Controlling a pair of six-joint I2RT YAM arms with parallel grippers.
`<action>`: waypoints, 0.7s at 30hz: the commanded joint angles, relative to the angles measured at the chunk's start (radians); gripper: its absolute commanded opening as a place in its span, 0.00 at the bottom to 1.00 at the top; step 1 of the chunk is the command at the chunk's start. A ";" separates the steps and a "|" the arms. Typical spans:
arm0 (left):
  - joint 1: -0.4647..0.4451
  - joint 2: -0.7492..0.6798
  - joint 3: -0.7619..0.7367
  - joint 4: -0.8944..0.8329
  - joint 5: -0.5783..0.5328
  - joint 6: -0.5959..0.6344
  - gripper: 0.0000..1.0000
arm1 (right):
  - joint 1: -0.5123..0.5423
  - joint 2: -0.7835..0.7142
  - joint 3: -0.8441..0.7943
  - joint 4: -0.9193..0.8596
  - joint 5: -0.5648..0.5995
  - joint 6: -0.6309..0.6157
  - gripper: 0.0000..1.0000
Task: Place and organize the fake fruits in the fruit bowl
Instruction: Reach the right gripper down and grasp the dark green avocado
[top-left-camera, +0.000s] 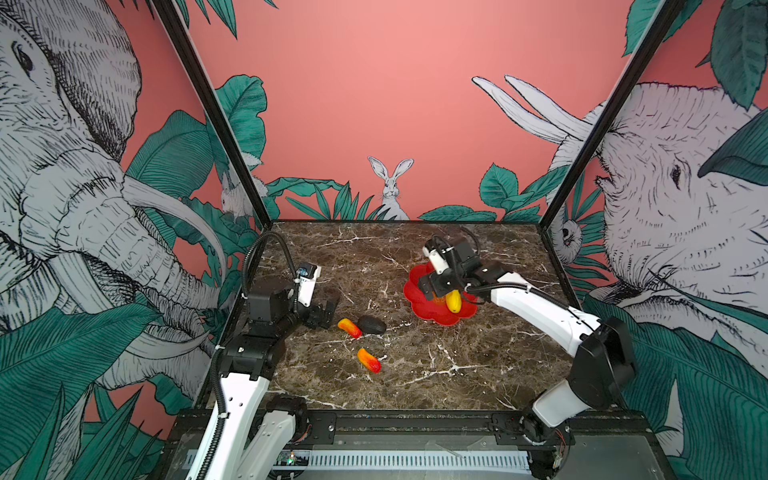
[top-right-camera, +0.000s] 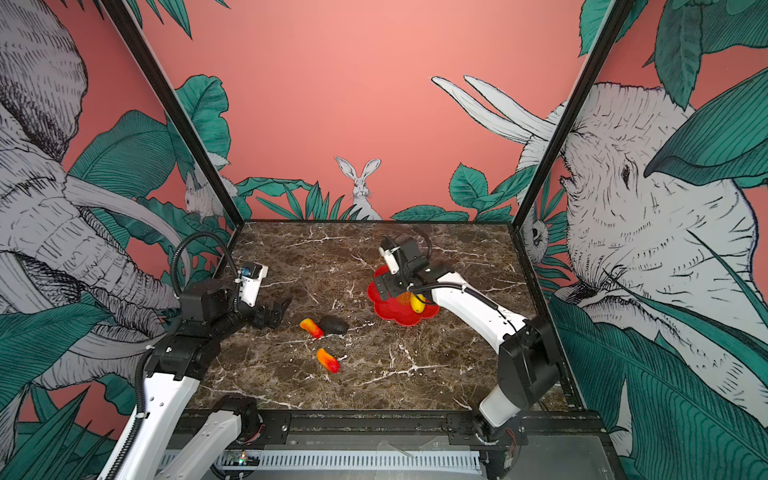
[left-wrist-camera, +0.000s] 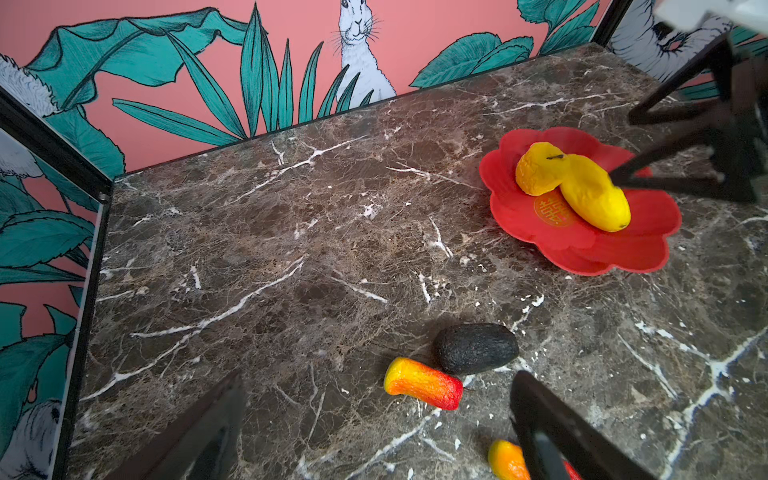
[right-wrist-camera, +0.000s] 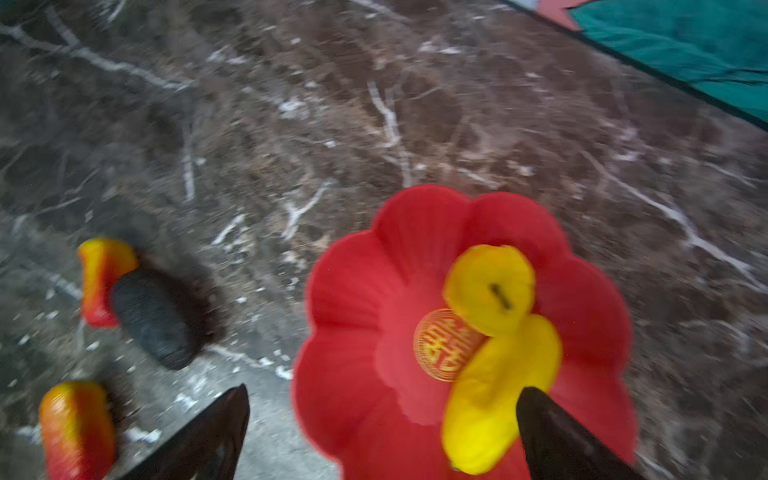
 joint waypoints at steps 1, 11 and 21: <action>0.000 -0.001 -0.009 -0.013 0.008 -0.004 1.00 | 0.087 0.111 0.061 0.024 -0.049 -0.029 0.99; 0.000 -0.010 -0.012 -0.012 0.007 -0.003 1.00 | 0.233 0.403 0.272 0.035 -0.136 -0.040 0.99; 0.000 -0.014 -0.012 -0.014 0.003 -0.004 1.00 | 0.250 0.540 0.333 0.032 -0.169 0.004 0.83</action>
